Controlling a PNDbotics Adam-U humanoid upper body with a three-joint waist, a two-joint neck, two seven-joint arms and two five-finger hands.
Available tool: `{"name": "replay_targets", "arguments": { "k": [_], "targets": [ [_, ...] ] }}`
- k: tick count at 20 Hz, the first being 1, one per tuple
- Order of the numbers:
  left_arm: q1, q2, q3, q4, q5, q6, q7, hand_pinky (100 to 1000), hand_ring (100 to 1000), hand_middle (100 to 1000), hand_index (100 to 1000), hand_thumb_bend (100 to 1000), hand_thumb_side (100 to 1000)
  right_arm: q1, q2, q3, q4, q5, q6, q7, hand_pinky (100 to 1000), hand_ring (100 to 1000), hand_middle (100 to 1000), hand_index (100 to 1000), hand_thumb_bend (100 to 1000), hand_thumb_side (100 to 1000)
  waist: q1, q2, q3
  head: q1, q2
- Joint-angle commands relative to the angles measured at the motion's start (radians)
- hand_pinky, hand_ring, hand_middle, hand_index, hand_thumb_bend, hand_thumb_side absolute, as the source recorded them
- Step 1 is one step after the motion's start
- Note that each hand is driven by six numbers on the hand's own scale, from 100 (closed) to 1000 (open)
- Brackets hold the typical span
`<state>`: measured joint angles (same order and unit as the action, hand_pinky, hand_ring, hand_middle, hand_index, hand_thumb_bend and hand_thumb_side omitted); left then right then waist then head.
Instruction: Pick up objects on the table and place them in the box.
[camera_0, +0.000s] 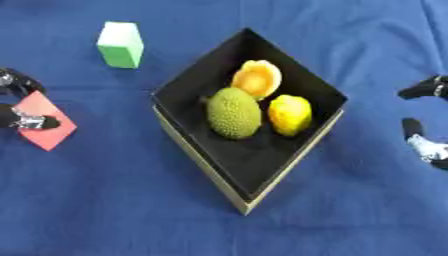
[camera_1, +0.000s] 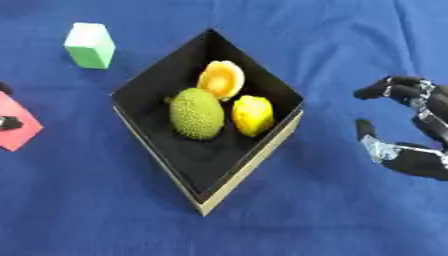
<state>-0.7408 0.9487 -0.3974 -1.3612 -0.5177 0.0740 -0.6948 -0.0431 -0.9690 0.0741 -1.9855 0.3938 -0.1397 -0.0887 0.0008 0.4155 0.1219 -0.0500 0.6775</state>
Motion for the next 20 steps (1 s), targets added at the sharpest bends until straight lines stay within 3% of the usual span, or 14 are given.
{"name": "replay_targets", "arguments": {
  "k": [1, 7, 8, 11, 12, 16, 20],
  "targets": [
    [-0.019, 0.018, 0.005, 0.015, -0.021, -0.028, -0.010, 858, 819, 779, 891, 529, 737, -0.005, -0.014, -0.011, -0.014, 0.007, 0.001, -0.005, 827, 743, 685, 802, 100, 454, 0.002, -0.017, -0.001, 0.003, -0.010],
    [-0.022, 0.012, 0.007, 0.030, -0.031, -0.042, -0.012, 857, 818, 778, 891, 529, 734, -0.005, -0.012, -0.011, -0.014, 0.008, 0.002, -0.007, 827, 743, 685, 802, 100, 454, 0.002, -0.016, 0.000, 0.003, -0.010],
    [-0.021, 0.011, 0.008, 0.027, -0.029, -0.043, -0.014, 826, 766, 711, 858, 468, 592, 0.000, -0.008, -0.012, -0.014, 0.009, 0.000, -0.009, 827, 742, 684, 800, 100, 454, 0.001, -0.016, 0.000, 0.004, -0.009],
    [-0.023, 0.016, 0.017, 0.003, -0.014, -0.036, -0.026, 822, 761, 706, 857, 407, 517, 0.018, 0.002, -0.014, -0.014, 0.021, -0.009, -0.021, 827, 742, 681, 799, 100, 454, 0.000, -0.017, 0.002, 0.005, -0.008],
    [-0.024, 0.019, 0.021, -0.010, -0.007, -0.030, -0.028, 820, 761, 706, 855, 347, 423, 0.021, 0.003, -0.014, -0.014, 0.024, -0.010, -0.024, 827, 742, 681, 799, 100, 454, 0.000, -0.019, 0.003, 0.006, -0.008],
    [-0.029, 0.033, 0.038, -0.055, 0.015, -0.002, -0.040, 814, 752, 691, 841, 274, 327, 0.027, 0.005, -0.013, -0.014, 0.031, -0.011, -0.030, 828, 742, 680, 799, 100, 451, 0.000, -0.025, 0.007, 0.006, -0.008],
    [-0.036, 0.045, 0.056, -0.105, 0.043, 0.017, -0.046, 793, 715, 648, 802, 128, 231, 0.030, 0.003, -0.016, -0.014, 0.032, -0.013, -0.034, 828, 742, 680, 798, 100, 446, 0.001, -0.032, 0.007, 0.004, -0.005]
  ]
}}
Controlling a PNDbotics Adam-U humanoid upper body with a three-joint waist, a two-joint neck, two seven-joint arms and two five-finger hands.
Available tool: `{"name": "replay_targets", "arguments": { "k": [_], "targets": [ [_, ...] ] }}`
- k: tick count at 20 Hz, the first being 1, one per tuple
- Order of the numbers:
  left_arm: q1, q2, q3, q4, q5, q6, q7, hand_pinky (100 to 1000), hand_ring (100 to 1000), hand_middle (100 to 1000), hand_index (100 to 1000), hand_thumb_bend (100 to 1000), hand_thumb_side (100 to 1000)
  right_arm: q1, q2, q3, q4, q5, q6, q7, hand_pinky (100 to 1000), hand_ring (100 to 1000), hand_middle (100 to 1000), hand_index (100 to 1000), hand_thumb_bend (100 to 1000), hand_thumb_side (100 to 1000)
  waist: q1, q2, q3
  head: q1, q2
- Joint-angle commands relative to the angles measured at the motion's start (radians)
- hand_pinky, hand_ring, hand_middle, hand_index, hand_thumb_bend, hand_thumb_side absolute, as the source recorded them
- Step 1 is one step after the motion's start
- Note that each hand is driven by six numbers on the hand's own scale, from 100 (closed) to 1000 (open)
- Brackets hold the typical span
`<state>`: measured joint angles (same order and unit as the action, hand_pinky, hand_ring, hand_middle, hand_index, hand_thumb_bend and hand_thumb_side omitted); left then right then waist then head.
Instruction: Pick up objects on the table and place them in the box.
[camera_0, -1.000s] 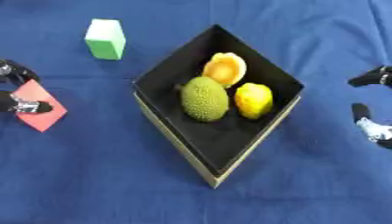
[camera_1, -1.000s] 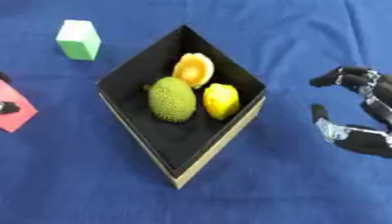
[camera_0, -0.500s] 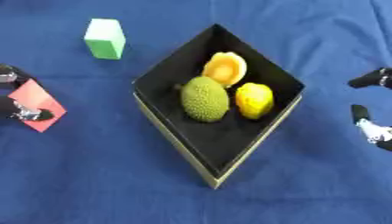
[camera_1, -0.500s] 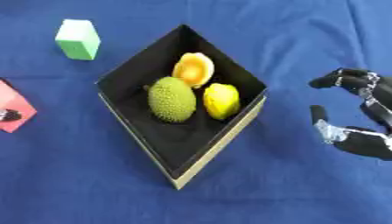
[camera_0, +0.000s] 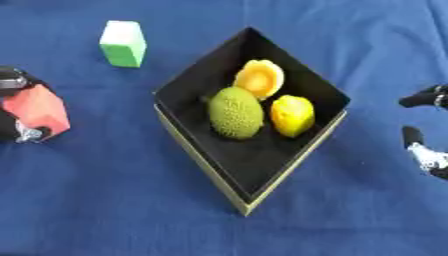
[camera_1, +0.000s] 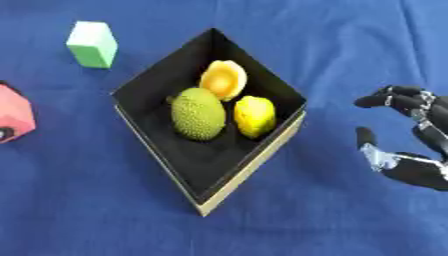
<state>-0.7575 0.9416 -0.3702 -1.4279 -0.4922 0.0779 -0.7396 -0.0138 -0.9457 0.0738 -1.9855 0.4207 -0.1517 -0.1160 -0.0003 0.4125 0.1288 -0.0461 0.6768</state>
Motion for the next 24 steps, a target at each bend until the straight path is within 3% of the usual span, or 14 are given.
{"name": "replay_targets", "arguments": {
  "k": [1, 10, 16, 24],
  "targets": [
    [-0.024, 0.054, 0.037, -0.057, 0.029, 0.017, 0.000, 789, 709, 646, 798, 100, 207, 0.002, -0.021, -0.017, -0.014, 0.005, -0.001, -0.008, 828, 742, 680, 798, 100, 444, 0.003, -0.031, 0.001, -0.002, -0.003],
    [-0.118, 0.040, 0.063, -0.212, 0.150, 0.042, -0.024, 786, 694, 627, 787, 100, 195, 0.004, -0.034, -0.034, -0.014, -0.010, -0.018, -0.020, 828, 740, 678, 798, 100, 431, 0.010, -0.053, -0.003, -0.029, 0.006],
    [-0.252, -0.055, 0.006, -0.249, 0.217, 0.010, -0.074, 788, 697, 627, 766, 100, 202, -0.016, -0.057, -0.045, -0.014, -0.071, -0.043, -0.014, 829, 737, 677, 802, 100, 438, 0.016, -0.066, -0.022, -0.048, 0.018],
    [-0.396, -0.203, -0.094, -0.221, 0.284, -0.018, -0.144, 790, 694, 619, 760, 100, 237, -0.061, -0.082, -0.071, -0.014, -0.155, -0.029, -0.006, 828, 730, 666, 795, 100, 443, 0.024, -0.068, -0.050, -0.060, 0.020]
  ]
}}
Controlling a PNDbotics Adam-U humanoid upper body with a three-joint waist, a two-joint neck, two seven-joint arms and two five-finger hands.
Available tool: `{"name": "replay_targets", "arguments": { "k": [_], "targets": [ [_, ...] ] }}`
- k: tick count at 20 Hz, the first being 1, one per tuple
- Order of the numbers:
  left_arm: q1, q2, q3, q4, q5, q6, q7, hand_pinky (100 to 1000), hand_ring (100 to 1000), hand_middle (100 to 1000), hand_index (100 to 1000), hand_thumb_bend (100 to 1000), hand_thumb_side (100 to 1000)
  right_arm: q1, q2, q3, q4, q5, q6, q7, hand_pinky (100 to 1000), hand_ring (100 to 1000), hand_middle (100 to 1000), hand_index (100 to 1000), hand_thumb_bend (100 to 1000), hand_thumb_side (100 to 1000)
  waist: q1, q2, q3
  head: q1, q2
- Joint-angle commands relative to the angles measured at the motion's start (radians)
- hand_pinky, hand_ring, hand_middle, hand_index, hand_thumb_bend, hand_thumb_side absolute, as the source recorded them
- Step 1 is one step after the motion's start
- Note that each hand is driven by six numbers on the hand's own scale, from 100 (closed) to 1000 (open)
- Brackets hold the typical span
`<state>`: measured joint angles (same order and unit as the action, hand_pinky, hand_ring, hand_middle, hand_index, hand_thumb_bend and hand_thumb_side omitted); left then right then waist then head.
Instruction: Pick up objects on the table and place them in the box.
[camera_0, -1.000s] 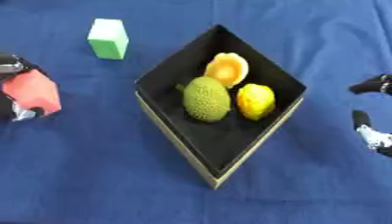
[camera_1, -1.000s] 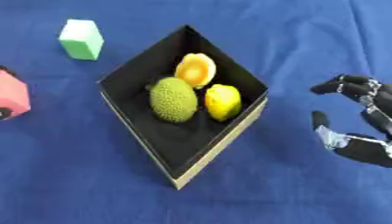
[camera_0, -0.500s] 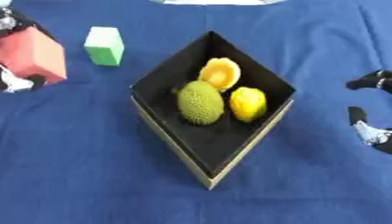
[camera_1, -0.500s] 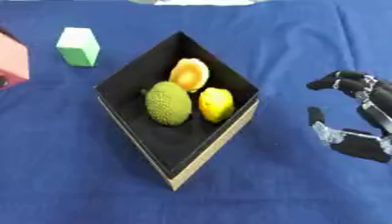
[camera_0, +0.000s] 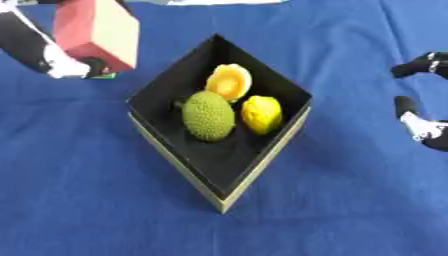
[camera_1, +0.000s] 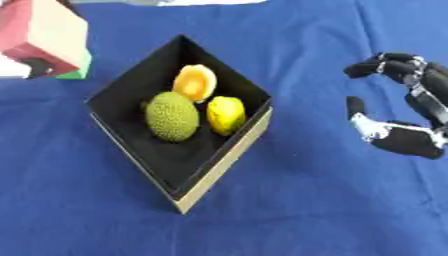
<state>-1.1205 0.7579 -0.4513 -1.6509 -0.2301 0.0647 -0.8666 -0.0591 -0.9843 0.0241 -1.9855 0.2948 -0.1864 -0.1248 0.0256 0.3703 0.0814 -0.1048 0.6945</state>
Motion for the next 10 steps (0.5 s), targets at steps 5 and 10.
{"name": "replay_targets", "arguments": {
  "k": [5, 10],
  "targets": [
    [-0.073, -0.094, -0.064, 0.009, 0.060, -0.004, -0.039, 798, 698, 619, 764, 100, 326, -0.053, -0.054, -0.024, -0.014, -0.072, 0.023, 0.018, 827, 726, 662, 794, 100, 453, 0.003, -0.024, -0.020, 0.004, 0.002],
    [-0.090, -0.145, -0.104, 0.047, 0.039, -0.011, -0.040, 811, 714, 636, 770, 100, 389, -0.104, -0.060, -0.018, -0.014, -0.109, 0.034, 0.045, 827, 725, 661, 793, 100, 462, 0.007, -0.020, -0.041, 0.009, 0.004]
  ]
}}
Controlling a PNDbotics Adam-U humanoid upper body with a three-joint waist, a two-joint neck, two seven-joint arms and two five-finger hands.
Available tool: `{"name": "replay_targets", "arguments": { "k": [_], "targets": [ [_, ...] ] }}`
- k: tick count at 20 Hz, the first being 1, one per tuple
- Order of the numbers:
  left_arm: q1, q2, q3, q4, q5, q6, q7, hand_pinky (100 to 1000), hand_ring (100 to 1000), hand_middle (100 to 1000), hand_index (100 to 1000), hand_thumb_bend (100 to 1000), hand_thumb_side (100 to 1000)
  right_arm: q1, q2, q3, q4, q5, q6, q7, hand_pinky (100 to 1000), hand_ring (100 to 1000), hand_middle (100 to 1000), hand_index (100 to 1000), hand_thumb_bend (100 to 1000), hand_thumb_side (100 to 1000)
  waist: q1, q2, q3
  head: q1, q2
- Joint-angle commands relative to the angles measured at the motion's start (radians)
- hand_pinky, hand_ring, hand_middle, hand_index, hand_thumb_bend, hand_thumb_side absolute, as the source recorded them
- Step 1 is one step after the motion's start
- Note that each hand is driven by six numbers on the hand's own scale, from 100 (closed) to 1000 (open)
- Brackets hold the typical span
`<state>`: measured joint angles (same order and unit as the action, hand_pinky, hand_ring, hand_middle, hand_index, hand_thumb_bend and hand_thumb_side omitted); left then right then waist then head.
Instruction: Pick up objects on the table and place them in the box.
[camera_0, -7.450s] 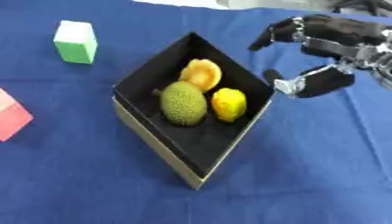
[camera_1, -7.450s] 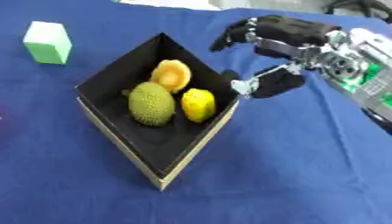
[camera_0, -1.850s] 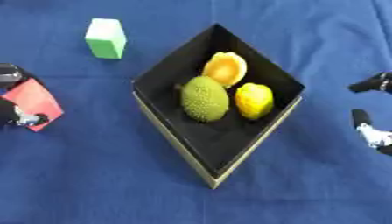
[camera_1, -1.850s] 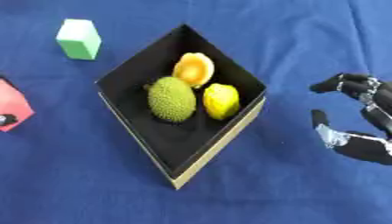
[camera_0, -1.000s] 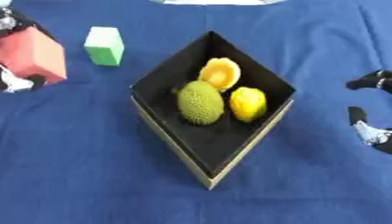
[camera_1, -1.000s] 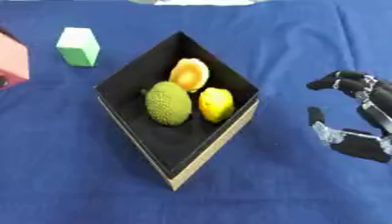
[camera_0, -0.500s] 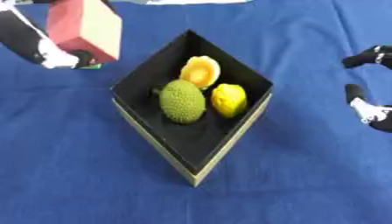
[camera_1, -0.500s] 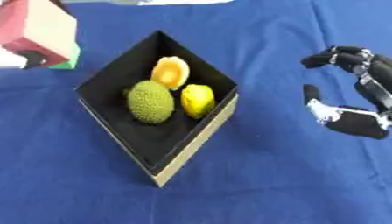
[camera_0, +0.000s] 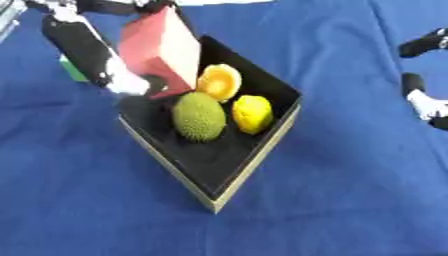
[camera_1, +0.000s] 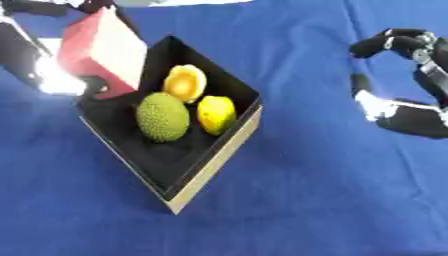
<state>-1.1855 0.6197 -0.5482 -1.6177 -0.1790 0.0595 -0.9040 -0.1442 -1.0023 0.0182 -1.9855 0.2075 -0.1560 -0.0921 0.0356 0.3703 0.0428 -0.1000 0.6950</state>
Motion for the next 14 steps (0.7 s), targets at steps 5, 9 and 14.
{"name": "replay_targets", "arguments": {
  "k": [5, 9, 14],
  "targets": [
    [-0.025, -0.031, -0.024, 0.070, -0.050, -0.030, -0.003, 863, 784, 727, 851, 145, 455, -0.047, -0.040, -0.009, -0.014, -0.043, 0.010, 0.029, 827, 720, 656, 792, 100, 472, 0.004, -0.013, -0.014, 0.007, 0.006],
    [-0.021, -0.047, -0.023, 0.111, -0.109, -0.069, -0.003, 913, 862, 812, 916, 305, 535, -0.058, -0.035, -0.007, -0.014, -0.050, 0.015, 0.036, 827, 719, 655, 792, 100, 474, 0.006, -0.010, -0.021, 0.007, 0.006],
    [-0.020, -0.055, -0.022, 0.116, -0.178, -0.133, -0.003, 936, 899, 845, 934, 453, 549, -0.062, -0.027, -0.006, -0.014, -0.057, 0.020, 0.036, 826, 715, 651, 790, 100, 483, 0.007, -0.009, -0.022, 0.007, 0.007]
  ]
}}
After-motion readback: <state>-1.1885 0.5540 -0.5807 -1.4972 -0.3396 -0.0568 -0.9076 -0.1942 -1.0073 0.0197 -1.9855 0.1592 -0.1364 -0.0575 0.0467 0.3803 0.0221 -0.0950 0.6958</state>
